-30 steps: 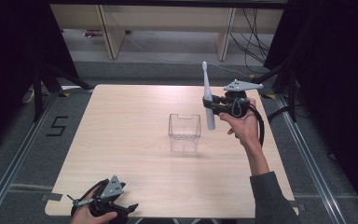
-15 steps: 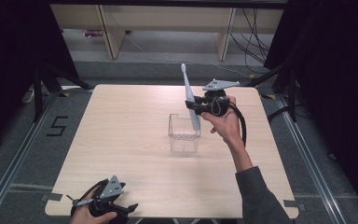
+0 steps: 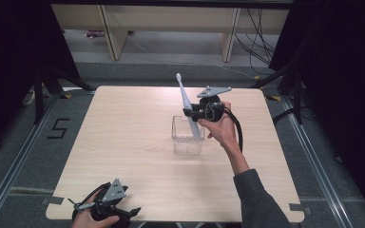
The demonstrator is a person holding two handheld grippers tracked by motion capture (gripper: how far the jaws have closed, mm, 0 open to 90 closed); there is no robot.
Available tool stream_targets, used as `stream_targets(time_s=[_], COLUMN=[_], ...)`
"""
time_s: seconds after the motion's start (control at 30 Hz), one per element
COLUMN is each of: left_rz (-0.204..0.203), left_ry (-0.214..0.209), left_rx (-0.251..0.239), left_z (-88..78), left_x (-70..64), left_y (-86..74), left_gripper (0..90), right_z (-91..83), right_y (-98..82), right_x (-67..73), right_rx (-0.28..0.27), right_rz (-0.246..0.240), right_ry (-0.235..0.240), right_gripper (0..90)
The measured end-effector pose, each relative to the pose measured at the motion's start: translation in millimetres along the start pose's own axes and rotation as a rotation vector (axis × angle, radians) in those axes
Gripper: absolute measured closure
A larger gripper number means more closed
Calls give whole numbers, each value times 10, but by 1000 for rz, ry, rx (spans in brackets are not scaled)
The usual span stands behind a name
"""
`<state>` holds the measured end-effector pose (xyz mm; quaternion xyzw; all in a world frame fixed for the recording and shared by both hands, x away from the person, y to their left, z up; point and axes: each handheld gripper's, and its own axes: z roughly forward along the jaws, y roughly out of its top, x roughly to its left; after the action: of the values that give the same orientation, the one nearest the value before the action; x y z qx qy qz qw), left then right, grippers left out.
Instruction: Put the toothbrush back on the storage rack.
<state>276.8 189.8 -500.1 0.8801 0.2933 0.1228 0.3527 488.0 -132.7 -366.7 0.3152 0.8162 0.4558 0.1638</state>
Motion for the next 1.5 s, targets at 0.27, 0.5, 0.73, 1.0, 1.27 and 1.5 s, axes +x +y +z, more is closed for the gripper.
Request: stream_targets(time_s=[0.27, 0.5, 0.73, 1.0, 1.27, 1.5], left_rz=[-1, -1, -1, 0, 10, 0], left_ry=[-1, -2, -4, -2, -5, -7], left_rx=[-1, -2, -2, -2, 0, 0], left_z=[-1, 0, 8, 2, 8, 12], left_x=[0, -3, -6, -6, -3, -9], left_y=[1, 0, -1, -1, 1, -3], left_gripper=[147, 147, 147, 148, 148, 147], right_z=[156, 254, 349, 438, 518, 554], right_y=[-70, -167, -244, -276, -329, -338], right_x=[15, 25, 19, 45, 38, 47], right_rx=[47, 122, 155, 181, 236, 296], right_rz=[-8, -1, -1, -30, -34, -25], right_ry=[0, -4, -11, -23, -14, -6], right_gripper=[667, 667, 667, 667, 667, 666])
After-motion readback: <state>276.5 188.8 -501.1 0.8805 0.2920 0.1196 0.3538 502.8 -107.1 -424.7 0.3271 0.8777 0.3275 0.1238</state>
